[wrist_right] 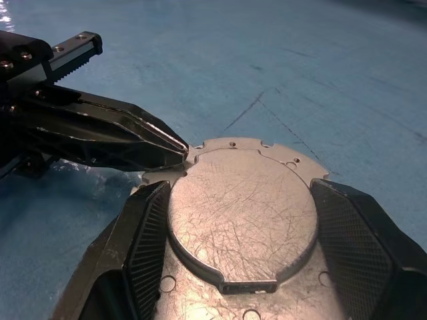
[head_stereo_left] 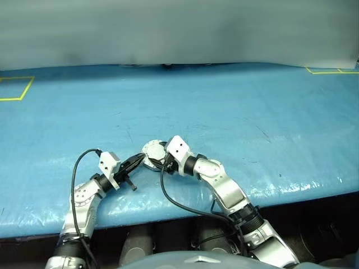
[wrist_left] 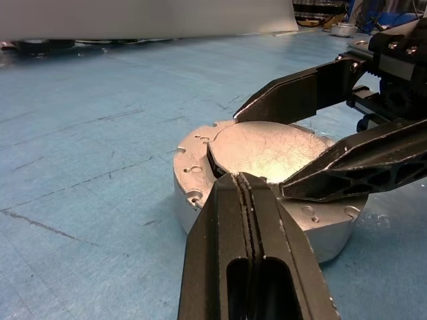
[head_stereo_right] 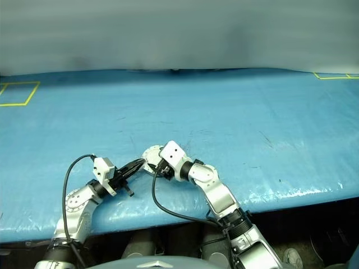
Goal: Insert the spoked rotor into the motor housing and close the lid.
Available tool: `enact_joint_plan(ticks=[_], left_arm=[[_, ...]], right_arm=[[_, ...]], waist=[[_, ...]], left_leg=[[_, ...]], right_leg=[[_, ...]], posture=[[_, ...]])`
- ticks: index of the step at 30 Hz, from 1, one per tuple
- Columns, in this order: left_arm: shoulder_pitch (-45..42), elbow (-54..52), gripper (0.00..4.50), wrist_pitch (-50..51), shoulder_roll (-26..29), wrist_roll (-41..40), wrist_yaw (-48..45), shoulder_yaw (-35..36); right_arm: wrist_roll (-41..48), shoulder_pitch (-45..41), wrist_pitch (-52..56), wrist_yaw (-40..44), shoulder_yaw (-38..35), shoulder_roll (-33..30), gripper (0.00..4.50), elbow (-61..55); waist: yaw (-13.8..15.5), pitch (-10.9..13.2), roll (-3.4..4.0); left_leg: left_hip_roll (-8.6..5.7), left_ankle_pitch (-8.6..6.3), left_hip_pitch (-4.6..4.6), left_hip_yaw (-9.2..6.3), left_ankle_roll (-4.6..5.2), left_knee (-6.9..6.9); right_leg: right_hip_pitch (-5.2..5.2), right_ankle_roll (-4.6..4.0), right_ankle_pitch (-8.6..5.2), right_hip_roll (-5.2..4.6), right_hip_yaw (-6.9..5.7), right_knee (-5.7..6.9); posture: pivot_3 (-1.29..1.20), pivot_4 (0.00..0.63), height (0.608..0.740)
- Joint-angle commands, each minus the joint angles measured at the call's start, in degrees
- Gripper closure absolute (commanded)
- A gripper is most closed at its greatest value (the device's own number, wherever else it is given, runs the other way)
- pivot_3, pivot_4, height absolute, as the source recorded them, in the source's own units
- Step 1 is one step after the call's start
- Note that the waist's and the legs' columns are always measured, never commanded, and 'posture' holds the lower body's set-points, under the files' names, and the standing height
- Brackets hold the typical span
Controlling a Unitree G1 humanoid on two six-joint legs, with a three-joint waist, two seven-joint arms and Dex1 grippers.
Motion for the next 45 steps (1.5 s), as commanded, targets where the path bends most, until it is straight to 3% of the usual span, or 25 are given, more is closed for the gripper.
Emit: enact_joint_plan(ticks=[1, 4, 14, 20, 29, 32, 40, 41, 45], left_arm=[[1.19, 0.88, 4.5, 0.7, 0.37, 1.75, 0.43, -1.01], [1.54, 0.79, 4.5, 0.54, 0.33, 1.66, 0.36, -1.23], [2.47, 0.45, 4.5, 0.28, -0.07, 1.3, 0.1, -1.46], [2.54, 0.31, 4.5, -0.03, -0.08, 1.28, 0.09, -1.48], [2.56, 0.25, 4.5, -0.24, 0.21, 1.73, 0.26, -1.72], [2.62, 0.14, 4.5, -0.19, 0.27, 1.76, 0.32, -1.81], [2.81, 0.12, 4.5, -0.43, 0.09, 1.64, 0.54, -1.71], [2.81, 0.13, 4.5, -0.57, 0.02, 1.69, 0.72, -1.64], [2.84, -0.13, 4.5, 0.18, -0.21, 1.42, 1.52, -1.37]], right_arm=[[0.96, 0.98, 1.76, -0.15, -1.48, -0.12, 0.79, 0.29], [4.12, 1.14, 2.18, 0.86, -2.92, 0.67, 0.02, -2.84], [20.45, 3.06, 17.81, -0.31, -12.75, 4.94, 0.02, -13.36], [28.39, 3.76, 29.58, -2.54, -18.98, 5.86, 0.02, -10.52], [38.17, 3.46, 37.05, -4.1, -26.47, 10.1, 0.02, -6.37], [41.86, 3.28, 39.01, -4.01, -28.82, 11.17, 0.57, -5.5], [41.31, 3.91, 39.93, -4.33, -26.83, 9.91, 3.23, -4.79], [40.88, 3.89, 39.68, -4.54, -26.48, 9.66, 3.4, -4.59], [39.8, 3.7, 38.71, -5.49, -25.48, 8.99, 3.4, -3.87]], waist=[[0.01, -0.01, 0.03], [0.01, -0.01, 0.03], [0.1, 0.04, 0.11], [0.06, 0.06, 0.13], [0.05, 0.07, 0.16], [0.04, 0.08, 0.16], [-0.03, 0.09, 0.2], [-0.05, 0.09, 0.2], [-0.07, 0.1, 0.2]], left_leg=[[0.0, 0.0, 0.0, 0.0, 0.0, 0.0], [-0.01, 0.0, -0.01, 0.0, 0.0, 0.0], [-0.02, -0.01, -0.1, -0.01, 0.0, -0.07], [-0.07, -0.03, -0.13, -0.01, 0.03, -0.1], [-0.08, -0.02, -0.15, -0.01, 0.04, -0.16], [-0.08, -0.02, -0.14, -0.01, 0.04, -0.17], [-0.08, -0.02, -0.19, -0.01, 0.05, -0.23], [-0.09, -0.01, -0.17, 0.0, 0.05, -0.24], [-0.08, -0.01, -0.13, 0.0, 0.05, -0.24]], right_leg=[[0.0, 0.0, 0.0, -0.01, -0.01, 0.0], [0.0, 0.0, 0.0, -0.02, -0.02, -0.01], [-0.08, 0.0, 0.0, -0.06, -0.06, -0.05], [-0.1, 0.0, 0.0, -0.16, -0.11, -0.08], [-0.12, 0.0, -0.01, -0.15, -0.13, -0.1], [-0.11, 0.0, -0.01, -0.16, -0.13, -0.11], [-0.17, 0.0, -0.01, -0.14, -0.14, -0.12], [-0.17, 0.0, -0.01, -0.14, -0.13, -0.13], [-0.14, 0.0, -0.02, -0.13, -0.13, -0.11]], posture=[[0.0, 0.15, 0.74], [0.0, 0.15, 0.74], [0.0, 0.15, 0.74], [0.0, 0.15, 0.74], [0.0, 0.15, 0.74], [0.0, 0.15, 0.74], [0.0, 0.15, 0.74], [0.0, 0.15, 0.74], [0.0, 0.15, 0.74]])
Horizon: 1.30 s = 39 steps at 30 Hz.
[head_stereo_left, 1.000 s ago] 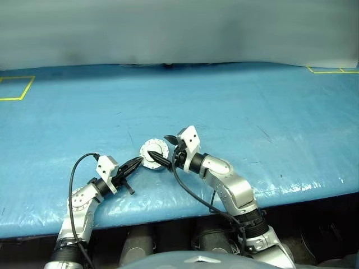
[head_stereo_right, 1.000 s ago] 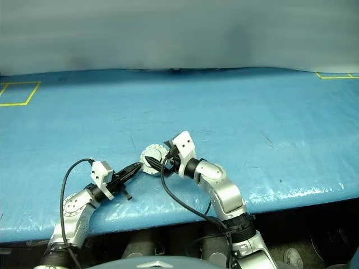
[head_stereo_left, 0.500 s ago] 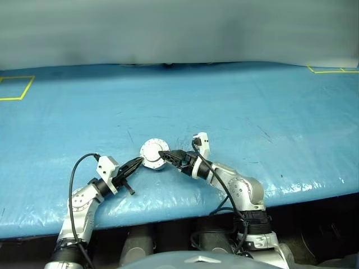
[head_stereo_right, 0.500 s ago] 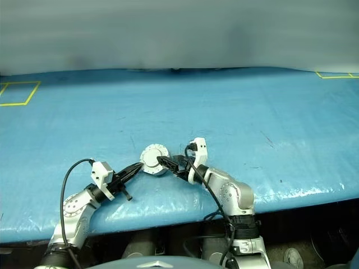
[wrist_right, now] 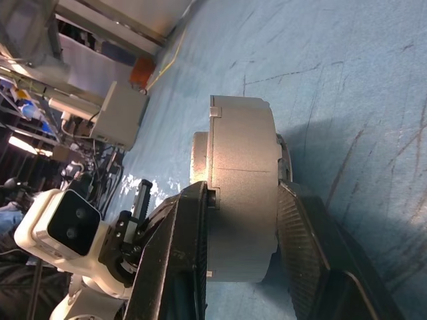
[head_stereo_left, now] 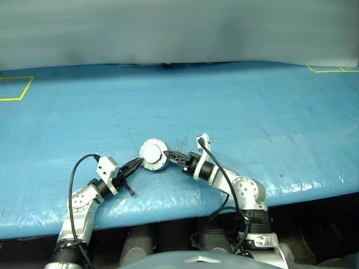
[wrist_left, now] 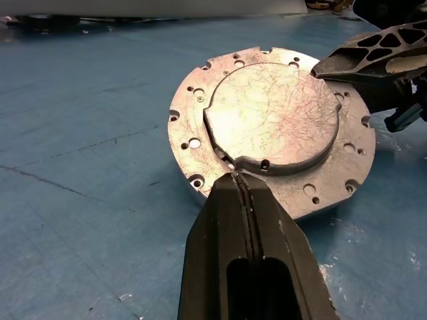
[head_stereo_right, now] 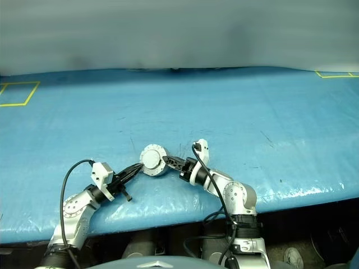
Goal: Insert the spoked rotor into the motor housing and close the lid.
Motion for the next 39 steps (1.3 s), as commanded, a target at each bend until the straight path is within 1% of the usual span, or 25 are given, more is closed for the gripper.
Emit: enact_joint_plan(ticks=[1, 3, 9, 12, 13, 14, 15, 17, 19, 23, 26, 27, 39], left_arm=[[0.33, -0.2, 4.5, 1.69, -0.48, 0.82, 0.97, -0.87], [0.45, -0.88, 4.5, 3.5, -1.08, -0.57, 1.89, -0.28], [-0.53, -6.64, 4.5, 16.05, -8.52, -16.6, 7.27, 6.67], [-0.46, -8.07, 4.5, 19.29, -10.37, -19.7, 8.45, 8.01], [-0.31, -8.81, 4.33, 20.49, -11.12, -21.56, 7.93, 8.33], [-0.18, -9.39, 4.15, 21.44, -11.66, -22.87, 7.53, 8.64], [0.0, -10.18, 3.94, 23.04, -12.2, -24.97, 6.75, 8.92], [0.81, -12.32, 3.28, 28.32, -13.75, -31.04, 4.5, 8.44], [1.24, -13.66, 2.65, 32.38, -14.79, -34.6, 3.93, 8.15], [1.29, -14.93, 1.33, 37.53, -15.95, -38.74, 4.24, 8.6], [1.37, -15.36, 0.26, 39.05, -16.21, -39.18, 4.67, 8.68], [1.37, -15.35, 0.02, 39.58, -16.48, -39.59, 5.06, 8.9], [-0.17, -14.41, 0.02, 48.57, -18.49, -48.55, 6.47, 11.56]], right_arm=[[-0.7, -0.4, -0.46, -0.55, 1.61, 0.03, 3.4, 0.33], [-0.08, -0.3, -0.68, -0.91, 0.83, 0.49, 3.4, 0.63], [7.46, -1.15, -0.28, -4.5, -7.6, 4.04, 3.4, 2.22], [11.54, -1.39, -0.35, -5.67, -9.9, 4.71, 3.4, 1.83], [12.58, -1.38, -0.38, -5.63, -10.18, 4.73, 3.4, 1.4], [13.29, -1.36, -0.37, -5.67, -10.34, 4.73, 3.4, 1.1], [13.79, -1.33, -0.28, -5.72, -10.35, 4.63, 3.4, 0.74], [16.66, -1.66, 0.0, -6.28, -11.67, 5.34, 3.4, -0.56], [18.61, -1.95, 0.35, -6.79, -12.07, 5.72, 3.4, -1.42], [20.32, -2.07, 0.45, -7.7, -11.06, 5.85, 3.4, -2.28], [22.58, -2.4, 0.14, -8.68, -11.22, 6.3, 3.4, -2.44], [23.41, -2.51, 0.09, -8.89, -11.18, 6.39, 3.4, -2.62], [29.99, -1.61, 1.87, -10.51, -7.85, 6.25, 3.4, -4.57]], waist=[[0.0, 0.0, 0.0], [0.0, 0.0, 0.0], [0.02, 0.06, -0.06], [0.04, 0.07, -0.09], [0.03, 0.07, -0.09], [0.02, 0.08, -0.09], [0.01, 0.09, -0.11], [-0.06, 0.12, -0.13], [-0.1, 0.16, -0.16], [-0.22, 0.17, -0.15], [-0.24, 0.17, -0.15], [-0.23, 0.17, -0.15], [-0.17, 0.17, -0.15]], left_leg=[[0.0, 0.0, 0.01, 0.0, 0.0, 0.0], [0.0, 0.0, 0.02, 0.0, -0.01, 0.0], [0.0, 0.01, -0.06, -0.01, 0.01, 0.01], [-0.02, 0.03, -0.26, -0.02, 0.04, 0.01], [-0.02, 0.04, -0.37, -0.01, 0.06, 0.01], [-0.03, 0.05, -0.46, -0.01, 0.08, 0.02], [-0.03, 0.05, -0.51, -0.02, 0.08, 0.02], [-0.02, 0.05, -0.56, -0.05, 0.08, 0.02], [-0.02, 0.05, -0.6, -0.06, 0.08, 0.02], [0.05, 0.05, -0.61, -0.15, 0.08, 0.05], [0.06, 0.06, -0.6, -0.21, 0.06, 0.07], [0.06, 0.06, -0.6, -0.22, 0.06, 0.07], [0.03, 0.06, -0.64, -0.22, 0.06, 0.11]], right_leg=[[0.01, 0.0, 0.0, -0.01, 0.0, 0.0], [0.01, 0.0, 0.0, -0.02, 0.0, 0.01], [-0.02, 0.02, 0.01, -0.02, 0.0, -0.01], [0.01, 0.06, 0.03, 0.25, -0.02, 0.0], [-0.01, 0.13, 0.07, 0.29, 0.01, 0.01], [-0.08, 0.36, 0.22, 0.34, 0.03, 0.0], [-0.11, 0.4, 0.24, 0.38, 0.05, -0.02], [-0.15, 0.41, 0.24, 0.45, 0.09, -0.04], [-0.18, 0.41, 0.24, 0.48, 0.14, -0.04], [-0.17, 0.4, 0.23, 0.63, 0.16, -0.04], [-0.16, 0.37, 0.21, 0.69, 0.16, -0.02], [-0.16, 0.37, 0.21, 0.69, 0.16, -0.02], [-0.15, 0.4, 0.23, 0.69, 0.21, -0.03]], posture=[[0.0, 0.15, 0.74], [0.0, 0.15, 0.74], [0.0, 0.15, 0.74], [0.0, 0.15, 0.74], [0.0, 0.15, 0.74], [0.0, 0.15, 0.74], [0.0, 0.15, 0.74], [0.0, 0.15, 0.74], [0.0, 0.15, 0.74], [0.0, 0.15, 0.74], [0.0, 0.15, 0.74], [0.0, 0.15, 0.74], [0.0, 0.15, 0.74]])
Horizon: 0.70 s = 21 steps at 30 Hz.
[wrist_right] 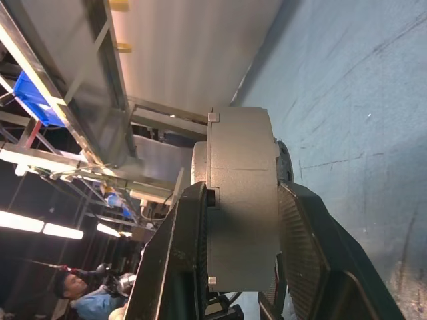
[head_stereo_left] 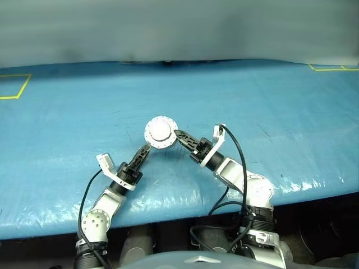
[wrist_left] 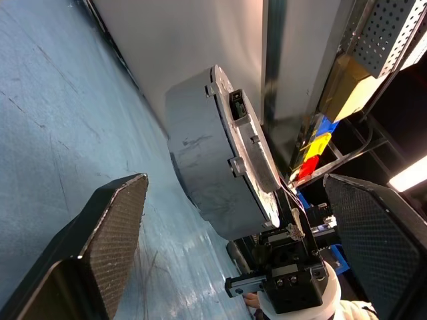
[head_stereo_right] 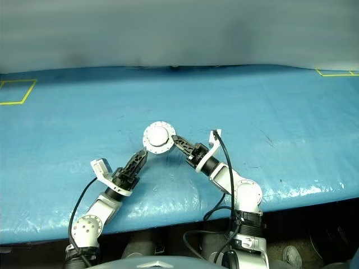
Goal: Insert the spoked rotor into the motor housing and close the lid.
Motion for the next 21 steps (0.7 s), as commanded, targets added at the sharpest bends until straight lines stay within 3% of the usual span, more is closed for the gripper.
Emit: enact_joint_plan(ticks=[1, 12, 14, 17, 21], left_arm=[[-1.4, -1.29, 0.02, 2.2, -1.18, -3.33, 0.16, 0.98], [-3.14, -0.05, 0.02, 4.46, -2.19, -2.83, -1.53, 0.24], [-3.42, 0.66, 0.02, 6.42, -2.55, -5.63, -2.13, 1.13], [-3.68, 1.35, 0.63, 7.31, -2.53, -6.17, -2.24, 1.9], [-3.6, 1.46, 1.92, 8.43, -2.59, -6.76, -2.87, 2.45]], right_arm=[[4.68, 0.27, 0.91, 1.19, 2.86, 3.28, 3.4, -4.46], [4.21, 2.8, 0.57, 0.95, 7.37, 1.54, 3.4, -4.57], [4.27, 2.8, 0.12, 0.69, 7.33, 1.49, 3.4, -4.42], [4.3, 2.63, -0.39, 0.39, 7.06, 1.39, 3.4, -4.08], [4.44, 2.22, -0.94, 0.0, 6.92, 1.28, 3.4, -3.65]], waist=[[0.0, 0.0, 0.0], [0.04, 0.0, -0.01], [0.04, 0.0, -0.01], [0.04, 0.0, -0.01], [0.04, 0.0, -0.01]], left_leg=[[0.0, 0.0, 0.0, 0.0, 0.0, 0.01], [-0.01, 0.0, -0.05, -0.06, 0.01, 0.22], [-0.01, 0.0, -0.06, -0.08, 0.01, 0.27], [-0.01, -0.01, -0.07, -0.1, 0.02, 0.34], [-0.01, -0.01, -0.09, -0.12, 0.02, 0.35]], right_leg=[[0.0, 0.0, 0.0, 0.0, 0.01, 0.0], [0.04, -0.02, -0.01, 0.02, 0.01, 0.04], [0.05, -0.05, -0.02, 0.03, 0.01, 0.05], [0.07, -0.11, -0.06, 0.03, 0.01, 0.05], [0.06, -0.11, -0.05, 0.03, 0.01, 0.05]], posture=[[0.0, 0.15, 0.74], [0.0, 0.15, 0.74], [0.0, 0.15, 0.74], [0.0, 0.15, 0.74], [0.0, 0.15, 0.74]])
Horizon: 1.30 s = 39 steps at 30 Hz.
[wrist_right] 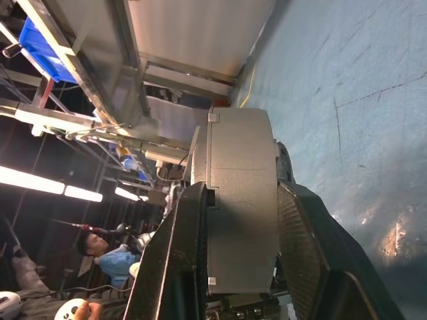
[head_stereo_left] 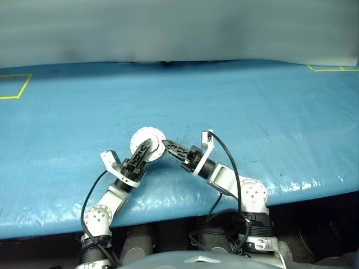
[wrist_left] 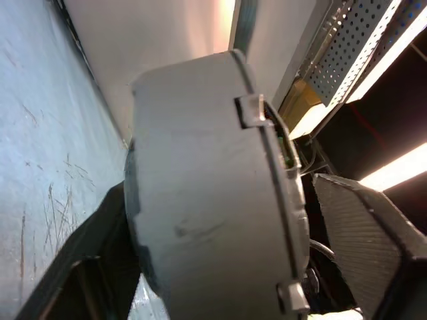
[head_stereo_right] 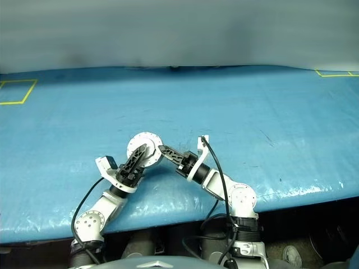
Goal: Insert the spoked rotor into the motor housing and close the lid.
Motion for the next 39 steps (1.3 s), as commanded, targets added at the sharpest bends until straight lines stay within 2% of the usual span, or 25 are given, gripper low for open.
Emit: enact_joint_plan(ticks=[1, 8, 15, 21, 25, 27, 30, 34, 39], left_arm=[[-0.6, -1.53, 2.0, 0.98, -0.33, -1.73, -1.98, 0.25], [-0.19, -1.03, 2.0, -0.6, -1.27, 0.62, 0.5, 0.88], [-1.58, -1.48, 2.0, -3.05, -4.23, 0.23, 4.39, 2.7], [-8.58, 1.98, 2.0, -14.07, -8.35, 1.45, 10.06, 8.39], [-17.7, 11.02, 2.0, -30.62, -7.58, 11.4, 19.11, 12.43], [-21.87, 16.04, 2.0, -33.97, -6.19, 13.56, 21.66, 14.06], [-26.61, 22.18, 2.0, -35.74, -3.93, 15.85, 23.53, 15.38], [-32.85, 29.31, 2.0, -32.25, -0.5, 15.33, 20.83, 16.05], [-35.65, 36.15, 2.0, -32.48, 1.88, 16.64, 20.33, 17.91]], right_arm=[[1.83, -0.96, -1.68, 0.01, -0.29, 2.25, 3.4, -2.01], [-1.01, -0.86, -3.07, 1.97, 1.62, 1.2, 3.4, -2.88], [-8.41, -1.34, -10.08, 0.47, 1.66, 1.09, 1.14, -2.27], [-13.08, -2.76, -16.73, -0.18, -0.64, 0.33, 1.14, -0.75], [-13.55, -1.44, -17.47, 0.27, -1.29, -0.13, 1.14, -2.16], [-13.24, -0.65, -17.99, 0.24, -2.01, 0.29, 1.14, -2.59], [-13.2, 0.44, -18.41, 0.03, -2.51, 0.62, 1.14, -3.07], [-14.13, 2.48, -18.83, 0.2, -1.46, 0.54, 1.14, -4.34], [-14.54, 3.21, -19.52, 0.03, -1.31, 0.49, 1.14, -4.99]], waist=[[0.02, 0.0, -0.01], [0.04, 0.0, 0.0], [0.07, 0.0, -0.01], [0.16, 0.01, -0.04], [0.45, 0.01, -0.1], [0.53, -0.02, -0.16], [0.51, 0.0, -0.21], [0.38, 0.12, -0.4], [0.02, 0.12, -0.4]], left_leg=[[0.0, 0.0, 0.0, -0.01, 0.0, 0.0], [-0.01, 0.0, 0.0, -0.02, 0.0, 0.03], [-0.02, 0.0, -0.01, -0.02, 0.01, 0.05], [-0.01, 0.0, -0.03, -0.06, 0.01, 0.11], [-0.09, 0.01, -0.04, -0.06, 0.02, 0.12], [-0.34, 0.01, -0.04, -0.08, 0.04, 0.13], [-0.47, -0.05, -0.07, -0.07, 0.13, 0.12], [-0.48, -0.05, -0.12, -0.07, 0.14, 0.12], [-0.47, -0.04, -0.1, -0.05, 0.14, 0.16]], right_leg=[[0.0, 0.01, 0.01, 0.0, 0.0, 0.0], [0.02, 0.02, 0.02, 0.0, 0.0, 0.0], [0.03, 0.04, 0.03, 0.01, 0.01, 0.0], [0.04, 0.07, 0.05, 0.05, 0.0, 0.02], [0.09, 0.16, 0.13, 0.06, 0.0, 0.02], [0.12, 0.33, 0.24, 0.05, 0.0, -0.02], [0.12, 0.42, 0.3, -0.01, 0.05, -0.06], [0.09, 0.44, 0.31, -0.01, 0.03, -0.06], [0.1, 0.48, 0.32, -0.01, 0.06, -0.04]], posture=[[0.0, 0.15, 0.74], [0.0, 0.15, 0.74], [0.0, 0.15, 0.74], [0.0, 0.15, 0.74], [0.0, 0.15, 0.74], [0.0, 0.15, 0.74], [0.0, 0.15, 0.74], [0.0, 0.15, 0.74], [0.0, 0.15, 0.74]])
